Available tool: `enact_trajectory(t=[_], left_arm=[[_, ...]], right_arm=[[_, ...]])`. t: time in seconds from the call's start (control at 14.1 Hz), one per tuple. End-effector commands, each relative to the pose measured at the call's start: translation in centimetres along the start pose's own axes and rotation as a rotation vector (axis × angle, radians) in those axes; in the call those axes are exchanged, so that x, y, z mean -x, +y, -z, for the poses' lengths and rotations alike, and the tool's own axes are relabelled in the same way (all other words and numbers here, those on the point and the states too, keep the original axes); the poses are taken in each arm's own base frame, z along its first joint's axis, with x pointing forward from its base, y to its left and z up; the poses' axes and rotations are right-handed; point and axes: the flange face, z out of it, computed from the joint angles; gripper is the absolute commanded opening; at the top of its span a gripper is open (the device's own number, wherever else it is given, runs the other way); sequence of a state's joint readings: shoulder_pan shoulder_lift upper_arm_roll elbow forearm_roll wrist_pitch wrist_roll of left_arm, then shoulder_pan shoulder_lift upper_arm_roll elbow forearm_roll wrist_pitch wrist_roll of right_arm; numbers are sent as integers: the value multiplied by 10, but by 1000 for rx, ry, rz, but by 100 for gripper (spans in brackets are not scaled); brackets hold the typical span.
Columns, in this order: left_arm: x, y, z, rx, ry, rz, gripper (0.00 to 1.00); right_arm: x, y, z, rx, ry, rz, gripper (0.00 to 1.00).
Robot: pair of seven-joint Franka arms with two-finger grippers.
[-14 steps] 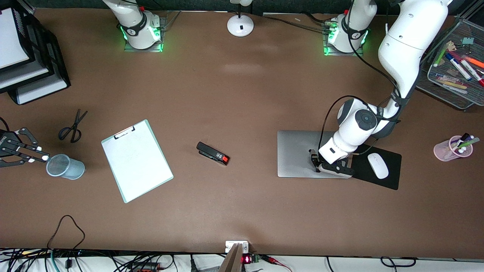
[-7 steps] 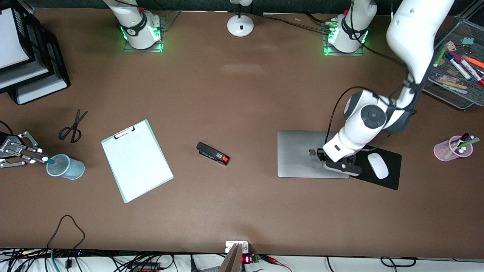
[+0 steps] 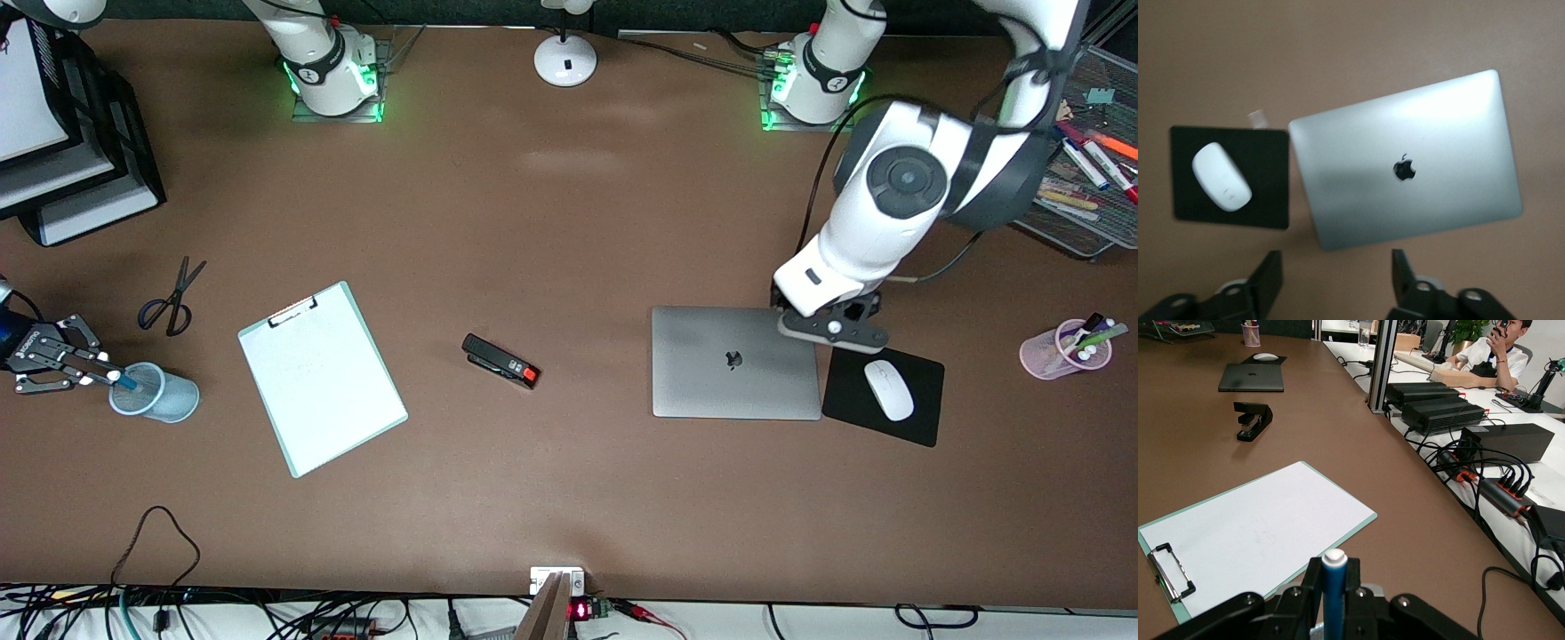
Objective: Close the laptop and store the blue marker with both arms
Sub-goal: 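Drop the marker into the cup while the left gripper lifts off the laptop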
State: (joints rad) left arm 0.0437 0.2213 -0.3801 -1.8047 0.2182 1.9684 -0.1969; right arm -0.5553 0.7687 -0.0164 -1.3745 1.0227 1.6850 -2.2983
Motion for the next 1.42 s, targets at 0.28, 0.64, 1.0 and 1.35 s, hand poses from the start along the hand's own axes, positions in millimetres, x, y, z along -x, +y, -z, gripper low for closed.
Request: enact_trajectory(t=[0.28,0.64,1.0,1.35], left_arm=[[4,-8,87,-6,-117,15,100],[14,-43,127,9,-94,-56,100],[54,-77,136,30,-72,13,100],[74,-134,120,111,41,0,100]], right_arm=[[26,1,-16,20,69,40,4],[24,1,-13,15,64,22,100],[-6,5,-3,-36,-23,-92,100],[-94,25,-24,-101,-183,-229,100]])
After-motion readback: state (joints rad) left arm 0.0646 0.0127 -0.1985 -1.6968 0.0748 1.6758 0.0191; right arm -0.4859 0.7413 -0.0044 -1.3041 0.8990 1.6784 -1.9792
